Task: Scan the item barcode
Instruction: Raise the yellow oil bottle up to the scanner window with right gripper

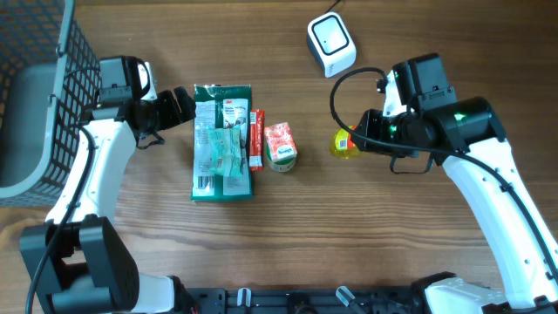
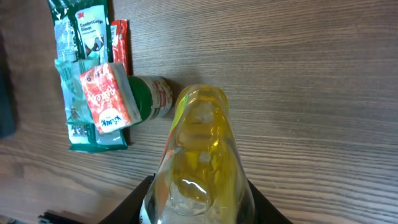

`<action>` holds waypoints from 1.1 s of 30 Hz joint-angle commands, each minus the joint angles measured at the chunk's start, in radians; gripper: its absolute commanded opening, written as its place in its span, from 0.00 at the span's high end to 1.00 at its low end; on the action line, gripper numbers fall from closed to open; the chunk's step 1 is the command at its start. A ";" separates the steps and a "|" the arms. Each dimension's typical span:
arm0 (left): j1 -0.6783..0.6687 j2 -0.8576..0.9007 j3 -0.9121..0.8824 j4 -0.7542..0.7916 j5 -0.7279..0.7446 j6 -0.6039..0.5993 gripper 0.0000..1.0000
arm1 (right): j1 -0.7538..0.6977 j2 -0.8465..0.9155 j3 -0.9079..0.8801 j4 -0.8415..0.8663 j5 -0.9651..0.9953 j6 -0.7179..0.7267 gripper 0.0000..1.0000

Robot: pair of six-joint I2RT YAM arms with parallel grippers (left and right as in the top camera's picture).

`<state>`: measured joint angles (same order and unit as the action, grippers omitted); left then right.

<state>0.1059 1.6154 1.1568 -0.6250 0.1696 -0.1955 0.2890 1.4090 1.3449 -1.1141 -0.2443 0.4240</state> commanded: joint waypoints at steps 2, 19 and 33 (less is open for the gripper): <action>0.008 -0.011 0.013 0.003 -0.006 0.009 0.00 | 0.002 0.001 0.003 0.023 -0.021 0.024 0.89; 0.008 -0.011 0.013 0.003 -0.006 0.009 0.00 | 0.006 0.104 0.355 0.029 0.153 -0.116 0.93; 0.008 -0.011 0.013 0.003 -0.006 0.009 0.00 | 0.212 0.428 0.355 0.428 0.824 -0.464 0.92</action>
<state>0.1059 1.6154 1.1568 -0.6250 0.1699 -0.1955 0.4717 1.7981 1.6855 -0.7517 0.3504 0.0826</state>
